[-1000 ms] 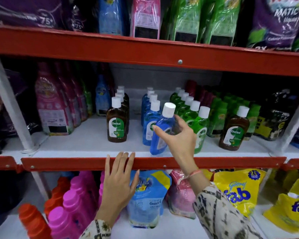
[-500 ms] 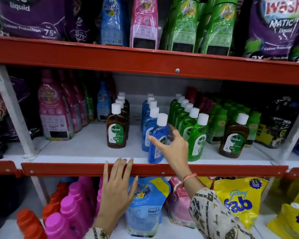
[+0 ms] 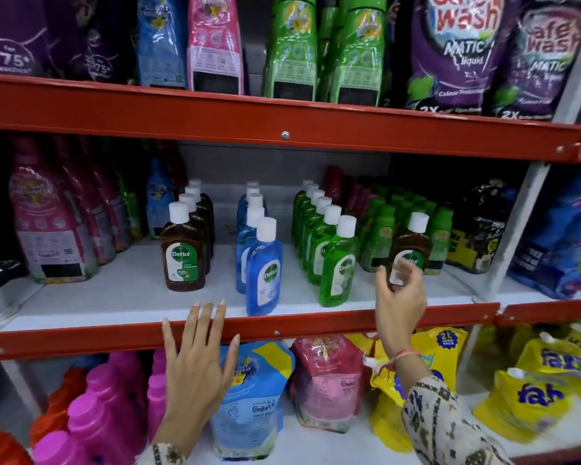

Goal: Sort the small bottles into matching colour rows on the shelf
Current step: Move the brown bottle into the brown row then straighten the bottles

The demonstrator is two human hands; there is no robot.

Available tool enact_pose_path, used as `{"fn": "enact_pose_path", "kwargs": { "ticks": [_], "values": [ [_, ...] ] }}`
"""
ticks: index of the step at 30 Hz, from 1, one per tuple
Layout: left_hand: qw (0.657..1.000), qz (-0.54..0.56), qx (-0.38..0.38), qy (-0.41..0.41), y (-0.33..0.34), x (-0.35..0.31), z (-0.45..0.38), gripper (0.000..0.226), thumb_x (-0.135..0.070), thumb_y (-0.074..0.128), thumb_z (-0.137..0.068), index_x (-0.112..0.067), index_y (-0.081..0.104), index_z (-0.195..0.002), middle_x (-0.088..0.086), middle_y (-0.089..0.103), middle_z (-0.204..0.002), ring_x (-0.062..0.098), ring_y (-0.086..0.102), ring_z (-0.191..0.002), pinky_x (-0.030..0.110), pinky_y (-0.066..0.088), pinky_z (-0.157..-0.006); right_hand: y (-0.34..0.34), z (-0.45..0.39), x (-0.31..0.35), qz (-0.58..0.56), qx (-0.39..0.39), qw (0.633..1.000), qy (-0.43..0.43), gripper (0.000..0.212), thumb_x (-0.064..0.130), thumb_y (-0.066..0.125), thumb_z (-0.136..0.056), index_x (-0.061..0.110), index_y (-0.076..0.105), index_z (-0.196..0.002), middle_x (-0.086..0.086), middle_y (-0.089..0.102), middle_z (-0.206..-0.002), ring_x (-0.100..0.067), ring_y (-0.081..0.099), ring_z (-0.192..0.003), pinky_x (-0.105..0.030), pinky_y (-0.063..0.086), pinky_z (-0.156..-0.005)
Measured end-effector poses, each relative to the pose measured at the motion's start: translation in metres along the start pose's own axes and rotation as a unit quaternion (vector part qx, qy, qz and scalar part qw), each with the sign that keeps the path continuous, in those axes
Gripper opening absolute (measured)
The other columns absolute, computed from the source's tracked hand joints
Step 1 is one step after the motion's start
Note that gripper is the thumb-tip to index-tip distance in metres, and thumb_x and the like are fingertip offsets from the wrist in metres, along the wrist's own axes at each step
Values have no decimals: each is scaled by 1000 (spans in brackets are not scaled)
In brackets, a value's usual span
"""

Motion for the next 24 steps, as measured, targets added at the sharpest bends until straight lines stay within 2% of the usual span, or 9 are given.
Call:
{"fn": "enact_pose_path", "kwargs": {
  "ticks": [4, 6, 8, 12, 17, 20, 24],
  "values": [
    [1000, -7, -6, -5, -3, -2, 1, 67, -52, 17, -100, -11, 51, -141, 15, 62, -134, 32, 48, -131, 65, 21, -115, 1, -35, -15, 126, -4, 990, 62, 90, 26, 76, -79, -2, 25, -147, -27, 38, -143, -43, 33, -132, -48, 28, -109],
    [1000, -13, -13, -2, -4, -1, 1, 67, -51, 18, -100, -11, 53, -140, 15, 63, -130, 33, 50, -129, 65, 23, -114, 5, -48, -19, 148, 11, 985, 86, 102, 25, 79, -78, -7, 14, -149, -30, 29, -148, -47, 28, -135, -50, 23, -113],
    [1000, -18, -14, 1, -3, 0, 2, 66, -51, 18, -100, -10, 54, -138, 15, 64, -128, 33, 50, -128, 66, 25, -114, 8, -59, -23, 157, 11, 983, 93, 102, 25, 78, -79, -9, 12, -149, -32, 28, -148, -49, 29, -134, -51, 23, -113],
    [1000, -21, -8, -5, -2, 0, 1, 68, -52, 17, -100, -11, 53, -139, 15, 64, -129, 31, 48, -129, 64, 24, -114, 12, -69, -31, 158, 8, 981, 113, 96, 27, 80, -78, -13, 21, -142, -31, 32, -144, -50, 35, -130, -52, 30, -110],
    [1000, -26, 6, -3, -1, 3, 1, 67, -53, 17, -100, -12, 52, -141, 13, 63, -130, 29, 45, -131, 64, 26, -113, 10, -72, -33, 143, -1, 983, 114, 95, 27, 84, -71, -10, 27, -137, -30, 35, -141, -50, 38, -127, -55, 36, -105],
    [1000, -14, 15, -2, -4, 6, 1, 68, -55, 17, -100, -14, 49, -143, 12, 61, -136, 27, 45, -134, 60, 25, -114, 5, -66, -27, 129, -13, 988, 89, 91, 30, 86, -65, -5, 34, -131, -28, 40, -136, -48, 43, -122, -53, 41, -98],
    [1000, -7, 7, -24, -15, 22, 1, 66, -53, 27, -97, -15, 43, -148, 12, 45, -154, 27, 37, -143, 56, 20, -117, -8, -39, 4, 113, -24, 993, 23, 87, 41, 85, -60, 3, 41, -125, -19, 51, -125, -40, 56, -110, -48, 49, -85]
  ]
}}
Point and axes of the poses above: each hand's wrist, its own z-axis away from the middle knuckle, its own y-axis out of the palm, x = y × z, the point moved 3 cm from there along -z, towards the middle knuckle
